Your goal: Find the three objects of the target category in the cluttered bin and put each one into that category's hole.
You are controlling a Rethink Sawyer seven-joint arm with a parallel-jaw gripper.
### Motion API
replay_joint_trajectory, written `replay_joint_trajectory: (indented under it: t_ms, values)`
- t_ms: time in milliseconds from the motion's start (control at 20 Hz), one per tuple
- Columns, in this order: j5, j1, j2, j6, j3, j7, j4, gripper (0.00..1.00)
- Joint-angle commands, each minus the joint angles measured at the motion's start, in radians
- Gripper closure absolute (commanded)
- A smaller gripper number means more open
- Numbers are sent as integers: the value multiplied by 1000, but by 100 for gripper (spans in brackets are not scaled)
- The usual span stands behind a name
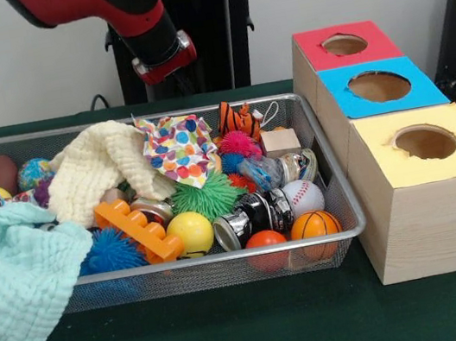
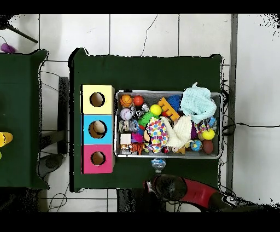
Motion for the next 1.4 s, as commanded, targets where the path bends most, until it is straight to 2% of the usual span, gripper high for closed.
replay_joint_trajectory:
  t_ms: [50,300,700,1400]
  values:
    - [75,8,57,-100,17,241,-59,100]
    - [77,11,50,-99,16,224,-69,100]
    - [56,16,5,41,47,101,-198,100]
    - [29,14,-12,114,92,18,-304,100]
